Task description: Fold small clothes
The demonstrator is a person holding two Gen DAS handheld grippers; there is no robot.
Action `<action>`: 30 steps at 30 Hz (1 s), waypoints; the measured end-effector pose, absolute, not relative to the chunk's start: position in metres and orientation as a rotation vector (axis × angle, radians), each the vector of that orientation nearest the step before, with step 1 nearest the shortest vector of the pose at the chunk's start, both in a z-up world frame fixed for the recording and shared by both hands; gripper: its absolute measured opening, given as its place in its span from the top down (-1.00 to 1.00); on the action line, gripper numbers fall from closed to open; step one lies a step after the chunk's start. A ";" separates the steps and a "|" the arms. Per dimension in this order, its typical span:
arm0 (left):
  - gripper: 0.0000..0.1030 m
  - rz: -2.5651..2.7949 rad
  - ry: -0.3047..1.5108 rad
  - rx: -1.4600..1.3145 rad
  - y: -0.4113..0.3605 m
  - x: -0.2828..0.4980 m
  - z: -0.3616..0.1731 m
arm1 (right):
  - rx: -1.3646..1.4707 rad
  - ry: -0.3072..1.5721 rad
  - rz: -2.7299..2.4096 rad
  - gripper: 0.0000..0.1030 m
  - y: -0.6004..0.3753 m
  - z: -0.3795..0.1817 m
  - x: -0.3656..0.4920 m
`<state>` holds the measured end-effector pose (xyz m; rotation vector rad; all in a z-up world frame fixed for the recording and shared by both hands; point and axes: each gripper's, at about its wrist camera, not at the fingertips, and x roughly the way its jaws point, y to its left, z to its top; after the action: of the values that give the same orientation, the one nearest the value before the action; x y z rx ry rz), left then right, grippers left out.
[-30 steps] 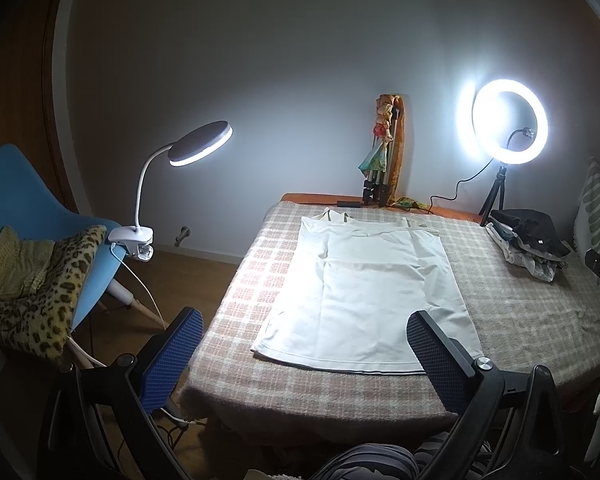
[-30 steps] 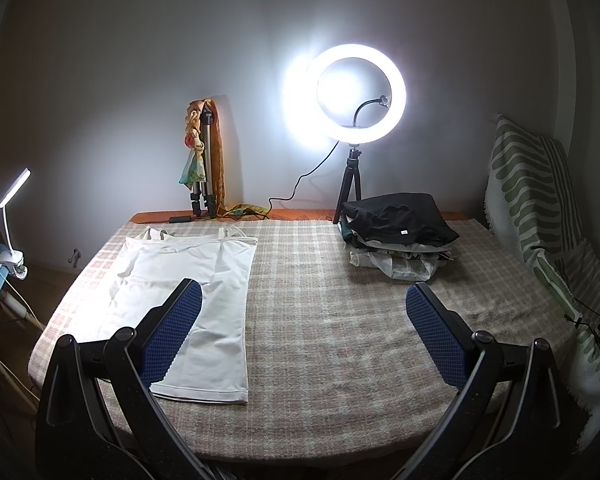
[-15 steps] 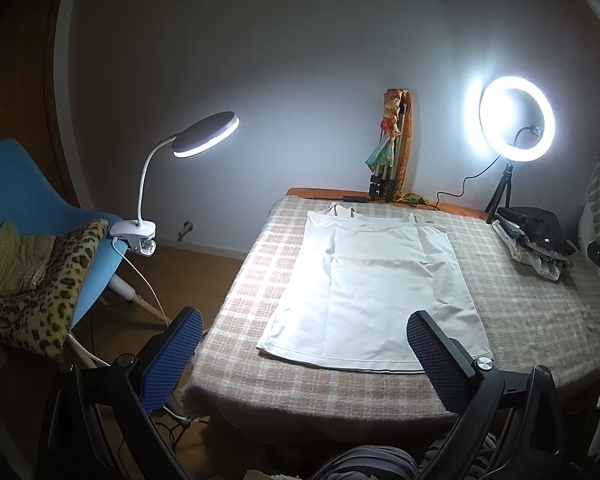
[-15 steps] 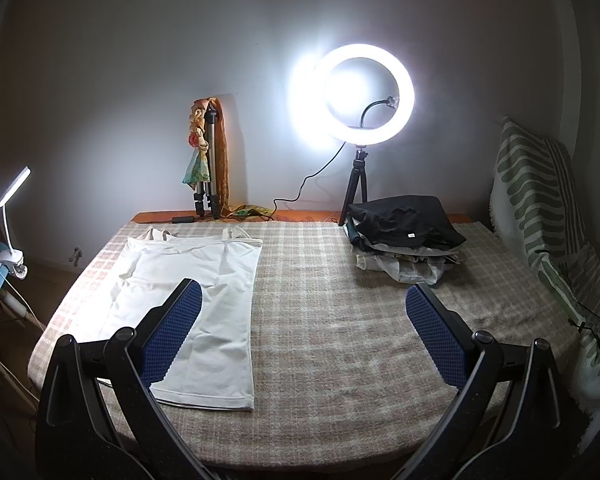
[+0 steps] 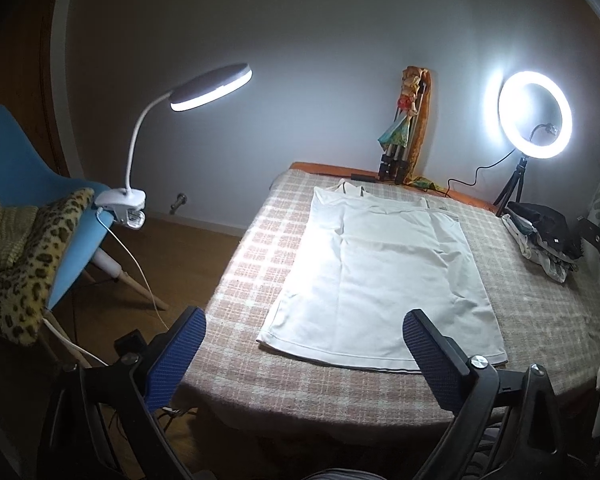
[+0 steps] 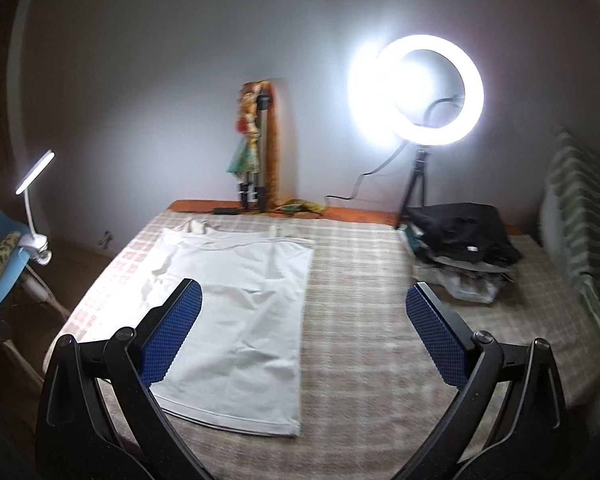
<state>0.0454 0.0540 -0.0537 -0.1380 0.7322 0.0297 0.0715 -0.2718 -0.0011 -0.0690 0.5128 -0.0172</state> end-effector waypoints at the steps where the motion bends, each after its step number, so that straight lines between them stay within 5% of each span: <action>1: -0.84 0.024 0.746 -0.150 0.058 0.050 -0.059 | -0.073 0.525 -0.001 -1.00 -0.268 -0.002 0.080; 8: -0.38 -0.032 0.852 -0.253 0.084 0.079 -0.103 | -0.077 0.599 0.152 -1.00 -0.232 -0.016 0.148; 17: -0.19 -0.072 0.912 -0.291 0.101 0.111 -0.145 | -0.013 0.733 0.299 -1.00 -0.183 -0.052 0.238; 30: 0.10 -0.182 0.997 -0.374 0.116 0.144 -0.198 | -0.012 0.968 0.456 -0.52 -0.082 -0.117 0.352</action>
<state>0.1441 0.1163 -0.1983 -0.3742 0.9968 -0.1822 0.3520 -0.0818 -0.1173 -0.0117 0.9685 0.4561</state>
